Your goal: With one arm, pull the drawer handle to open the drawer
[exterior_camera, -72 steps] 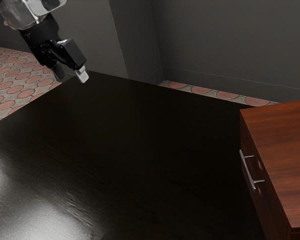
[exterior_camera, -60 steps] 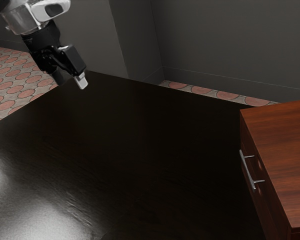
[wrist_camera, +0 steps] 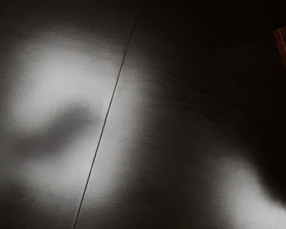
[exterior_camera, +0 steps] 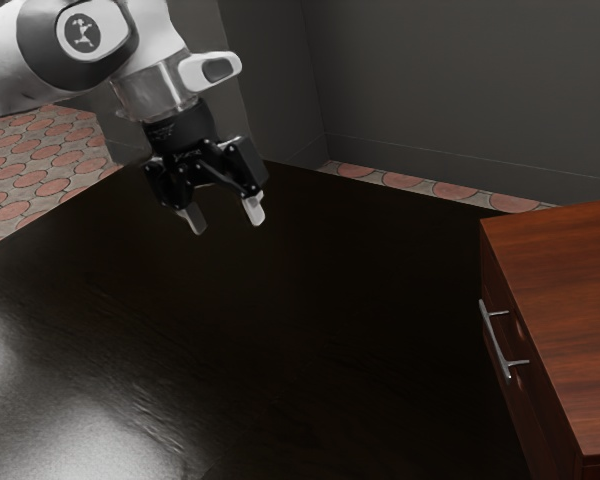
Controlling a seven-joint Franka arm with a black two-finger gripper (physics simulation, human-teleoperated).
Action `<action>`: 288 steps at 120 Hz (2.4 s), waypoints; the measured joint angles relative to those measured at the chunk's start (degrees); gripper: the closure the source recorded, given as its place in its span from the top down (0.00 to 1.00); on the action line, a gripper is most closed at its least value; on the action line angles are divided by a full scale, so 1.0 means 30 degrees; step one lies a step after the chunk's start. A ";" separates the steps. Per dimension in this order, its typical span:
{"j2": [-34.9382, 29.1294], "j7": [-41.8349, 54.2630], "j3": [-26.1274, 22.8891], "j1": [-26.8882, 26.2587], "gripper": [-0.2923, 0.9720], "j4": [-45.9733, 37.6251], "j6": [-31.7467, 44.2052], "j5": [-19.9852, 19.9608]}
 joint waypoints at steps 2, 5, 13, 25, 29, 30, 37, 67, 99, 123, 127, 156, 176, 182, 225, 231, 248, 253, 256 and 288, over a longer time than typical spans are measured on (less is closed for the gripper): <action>0.0113 -0.0213 -0.0846 0.0641 0.75 -0.0033 0.0165 -0.0104; 0.0332 -0.0523 -0.2211 0.1647 0.75 -0.0061 0.0423 -0.0242; 0.1056 -0.1287 -0.5695 0.4009 0.75 -0.0092 0.1245 -0.0494; 0.1723 -0.2327 -0.7984 0.5175 0.75 -0.0282 0.2382 -0.0689; 0.1709 -0.2736 -0.9070 0.5859 0.75 -0.0699 0.2711 -0.0722; 0.1706 -0.2837 -0.9459 0.6130 0.74 -0.0806 0.2792 -0.0729; 0.1871 -0.3502 -1.2347 0.8264 0.74 -0.1673 0.3480 -0.0767; 0.2280 -0.6252 -1.6510 0.9851 0.74 -0.2516 0.5651 0.0291; 0.2274 -0.9430 -1.8493 0.9900 0.74 -0.3154 0.7352 0.1828; 0.2656 -1.1802 -1.8806 0.9939 0.74 -0.3374 0.8281 0.2217; 0.2710 -1.2139 -1.8818 0.9947 0.74 -0.3377 0.8384 0.2252; 0.2888 -1.4092 -1.8946 0.9929 0.68 -0.3778 0.9089 0.2326; 0.2164 -1.4604 -1.9227 1.1090 0.64 -0.5495 1.0197 0.1170; 0.1665 -1.4539 -1.9863 1.2062 0.64 -0.5859 1.0577 0.0595; 0.2693 -1.2870 -2.0917 1.2689 0.62 -0.5791 1.3036 0.0420; 0.2812 -1.2597 -2.0914 1.2538 0.62 -0.5768 1.3227 0.0559; 0.2901 -1.1939 -2.0912 1.2205 0.62 -0.5800 1.3610 0.0752; 0.2909 -1.1771 -2.0912 1.2134 0.62 -0.5819 1.3707 0.0786; 0.2927 -1.1676 -2.0912 1.2075 0.61 -0.5827 1.3761 0.0801; 0.3187 -1.0994 -2.0912 1.1524 0.60 -0.6121 1.4168 0.1047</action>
